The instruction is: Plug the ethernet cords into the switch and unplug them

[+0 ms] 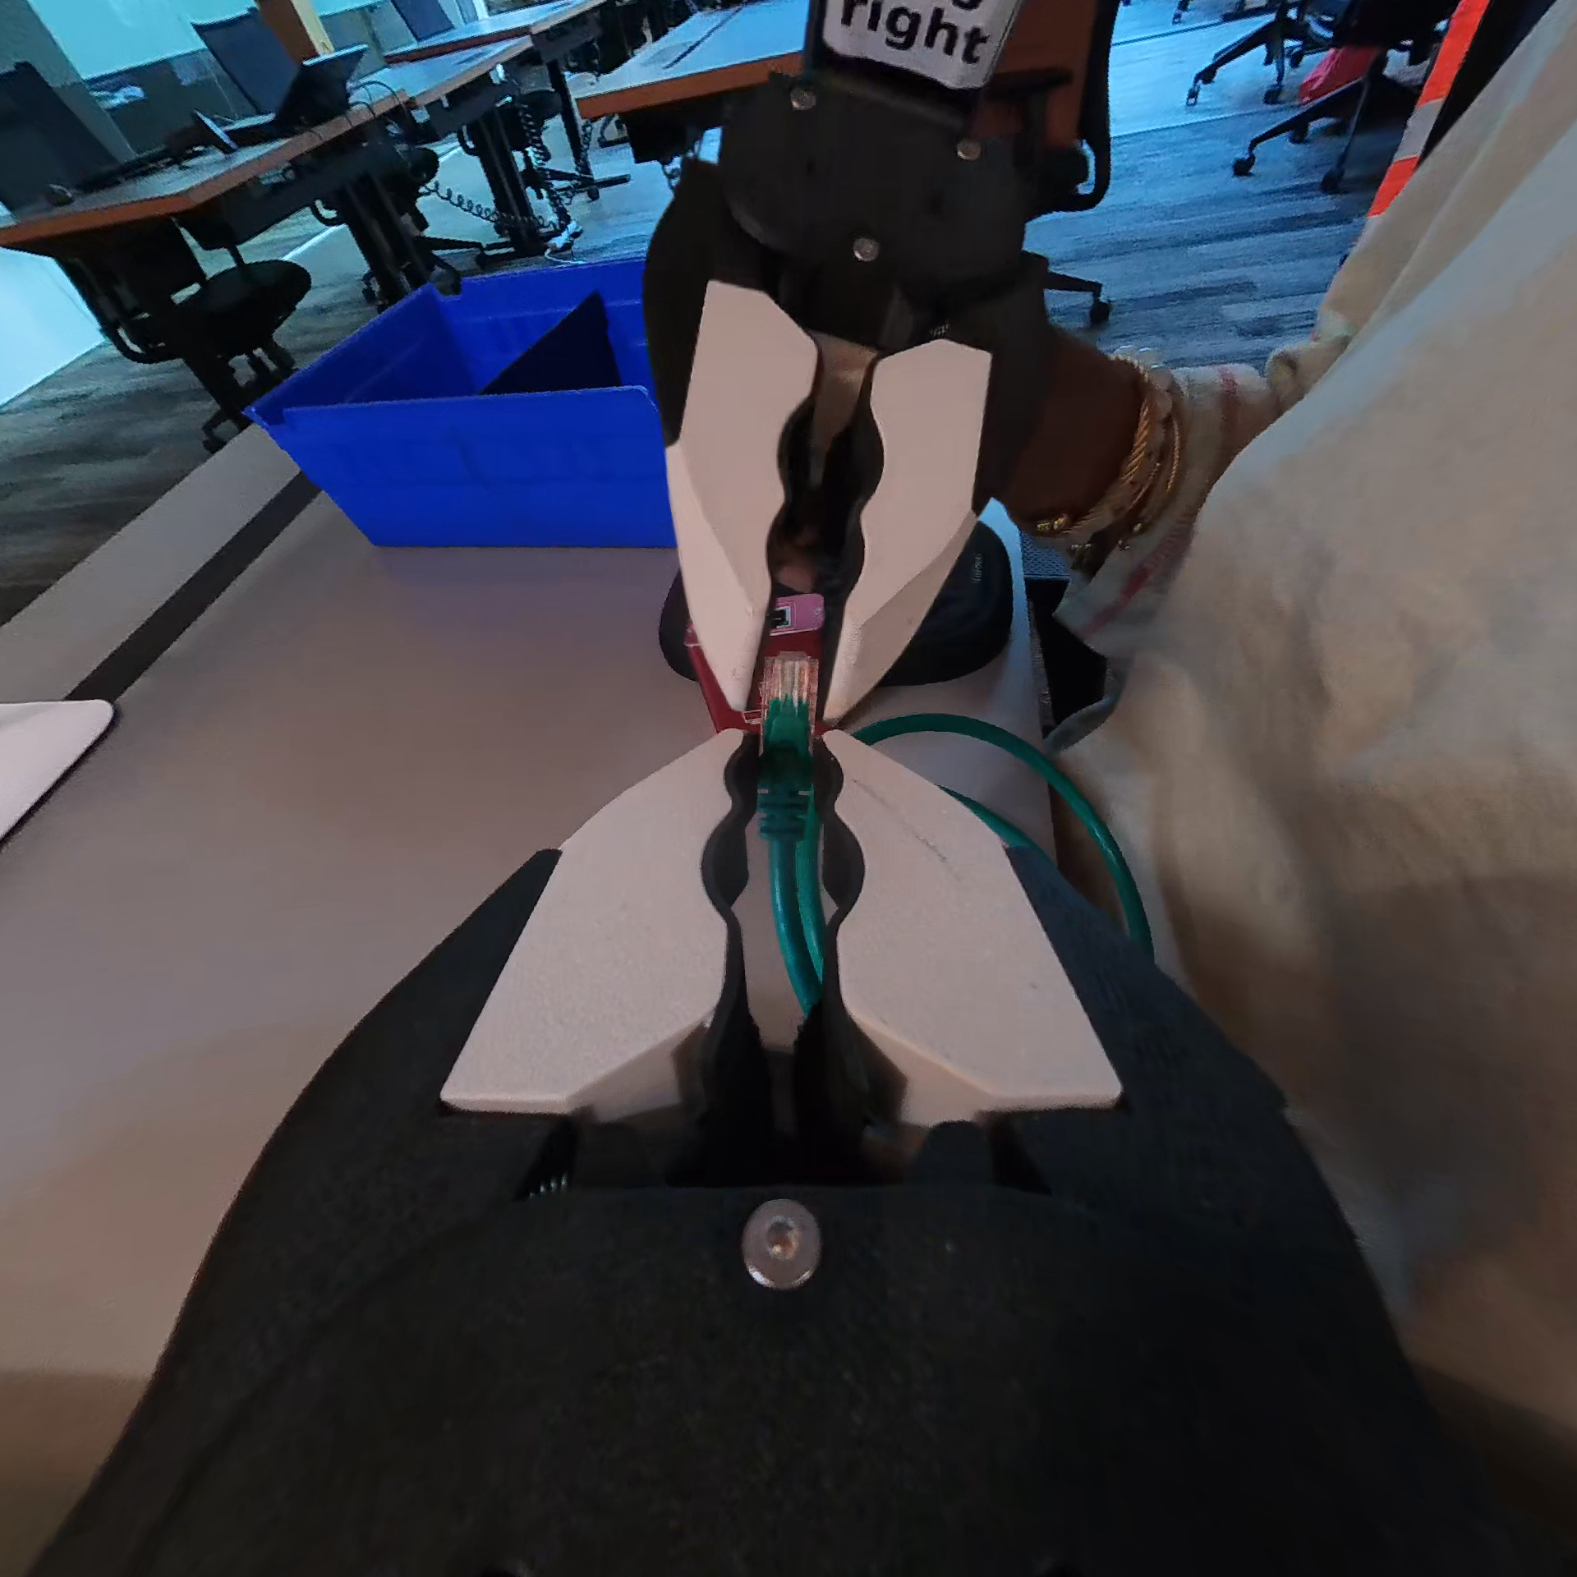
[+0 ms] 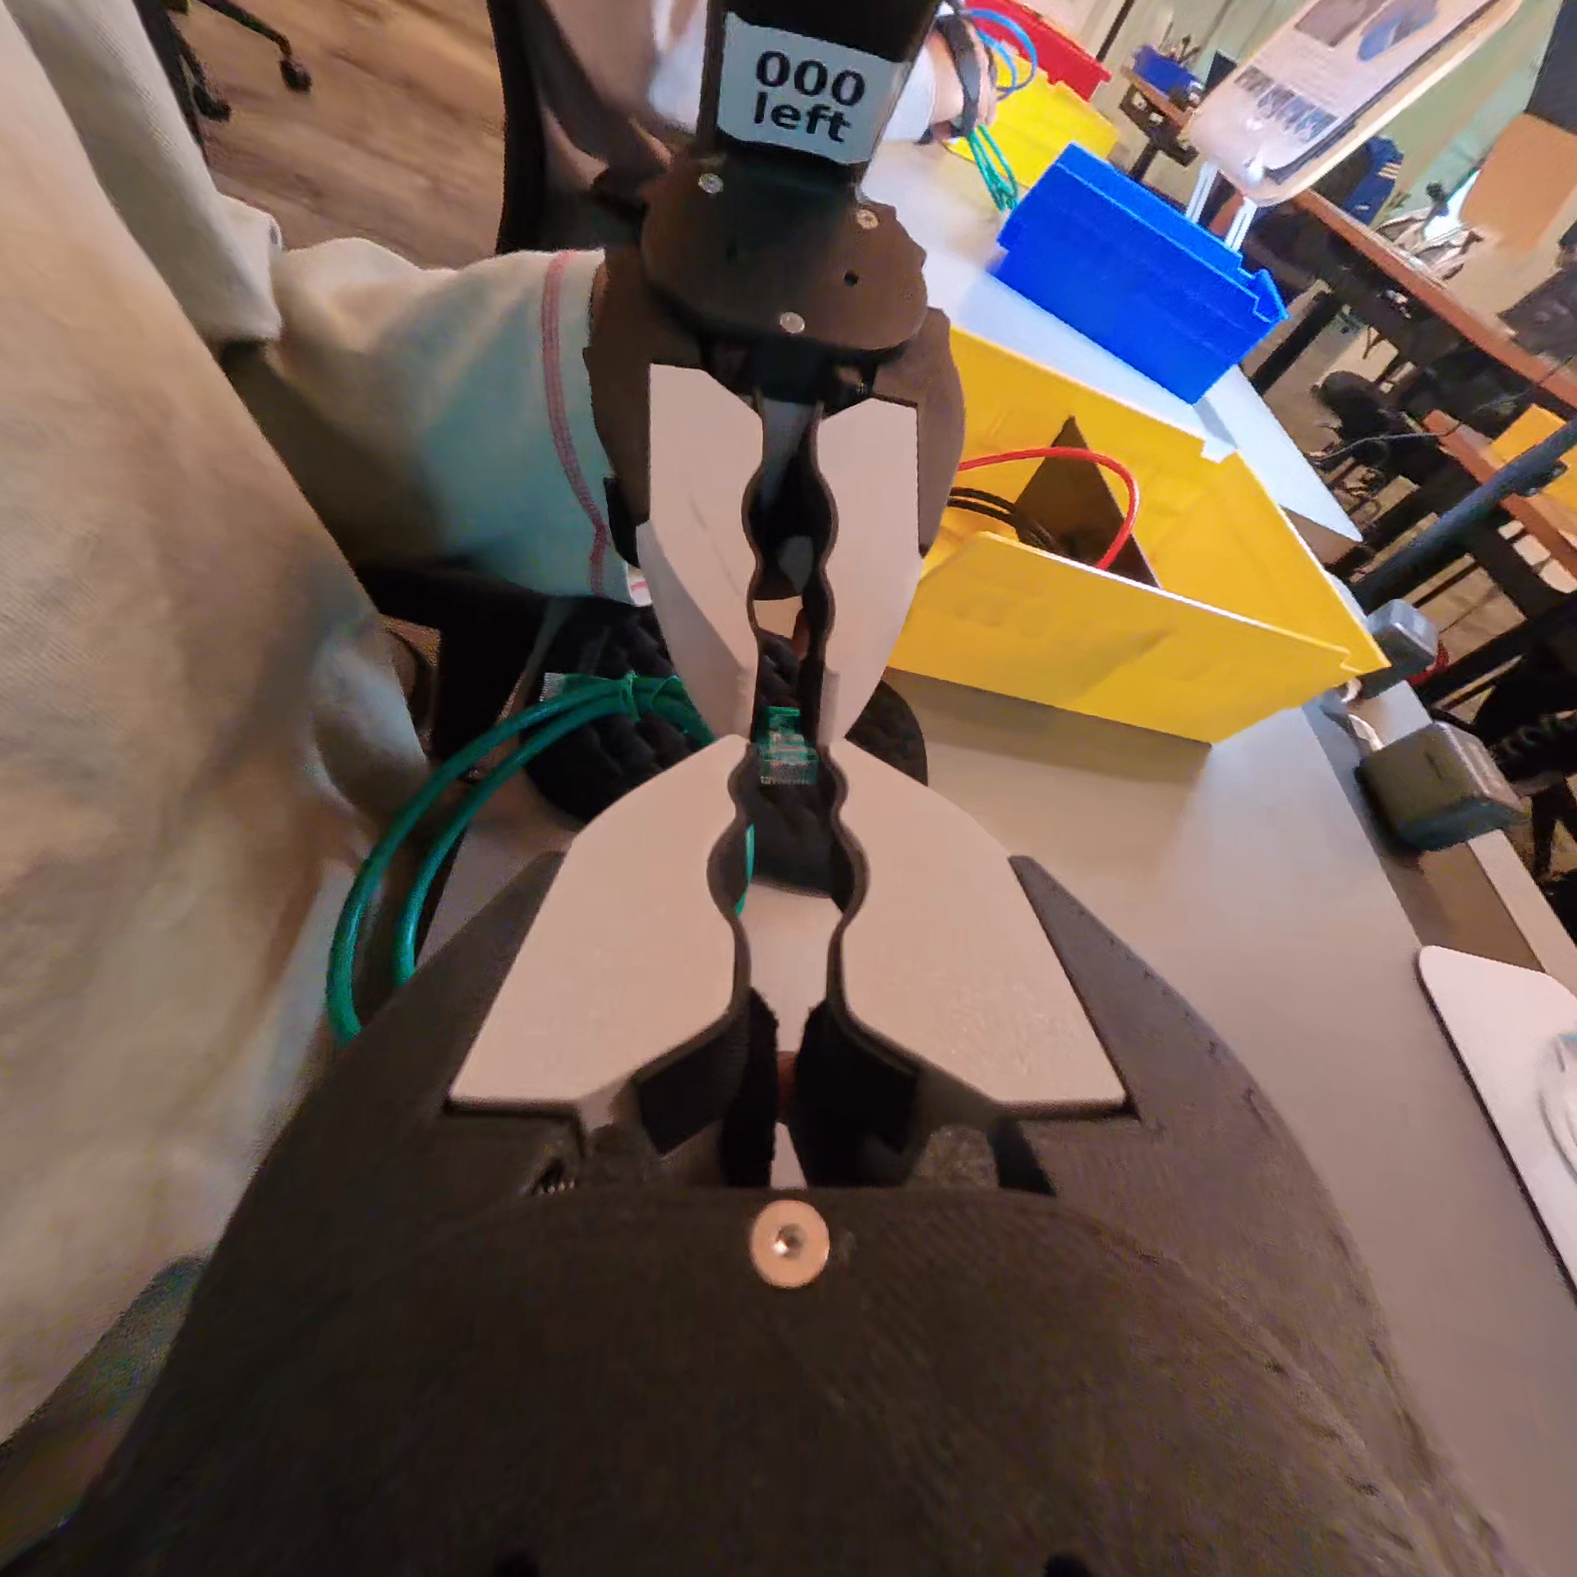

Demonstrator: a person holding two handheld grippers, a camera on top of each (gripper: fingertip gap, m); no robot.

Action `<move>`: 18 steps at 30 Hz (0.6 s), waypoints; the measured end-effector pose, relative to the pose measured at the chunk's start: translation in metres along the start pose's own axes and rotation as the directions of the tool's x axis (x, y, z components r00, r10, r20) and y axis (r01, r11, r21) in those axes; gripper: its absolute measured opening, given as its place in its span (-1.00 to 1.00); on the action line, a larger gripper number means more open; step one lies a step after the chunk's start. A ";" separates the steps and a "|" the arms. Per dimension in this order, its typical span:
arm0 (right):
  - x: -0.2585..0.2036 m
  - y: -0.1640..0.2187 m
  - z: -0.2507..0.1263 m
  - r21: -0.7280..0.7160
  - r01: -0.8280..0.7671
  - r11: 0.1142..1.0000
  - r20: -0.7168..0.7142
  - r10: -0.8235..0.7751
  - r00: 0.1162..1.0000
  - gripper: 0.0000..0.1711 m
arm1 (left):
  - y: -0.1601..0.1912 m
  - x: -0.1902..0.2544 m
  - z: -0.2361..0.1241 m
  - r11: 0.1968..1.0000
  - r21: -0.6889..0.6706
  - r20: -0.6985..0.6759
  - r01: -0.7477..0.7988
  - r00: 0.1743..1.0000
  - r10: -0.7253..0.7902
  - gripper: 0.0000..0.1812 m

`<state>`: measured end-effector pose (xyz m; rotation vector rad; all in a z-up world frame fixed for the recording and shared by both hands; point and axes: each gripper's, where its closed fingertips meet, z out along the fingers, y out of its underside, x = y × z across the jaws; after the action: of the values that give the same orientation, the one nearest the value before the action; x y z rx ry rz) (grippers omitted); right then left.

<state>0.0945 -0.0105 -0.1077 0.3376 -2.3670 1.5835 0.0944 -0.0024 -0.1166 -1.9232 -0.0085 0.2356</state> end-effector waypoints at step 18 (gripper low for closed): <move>-0.002 -0.018 -0.025 0.285 -0.074 0.956 0.039 0.066 0.997 -0.86 | -0.013 0.006 0.001 0.983 0.173 -0.029 -0.054 0.998 0.060 -0.87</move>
<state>0.1044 0.0063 -0.0839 0.3400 -2.1908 1.9735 0.1013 0.0035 -0.1056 -1.7558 0.0868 0.2343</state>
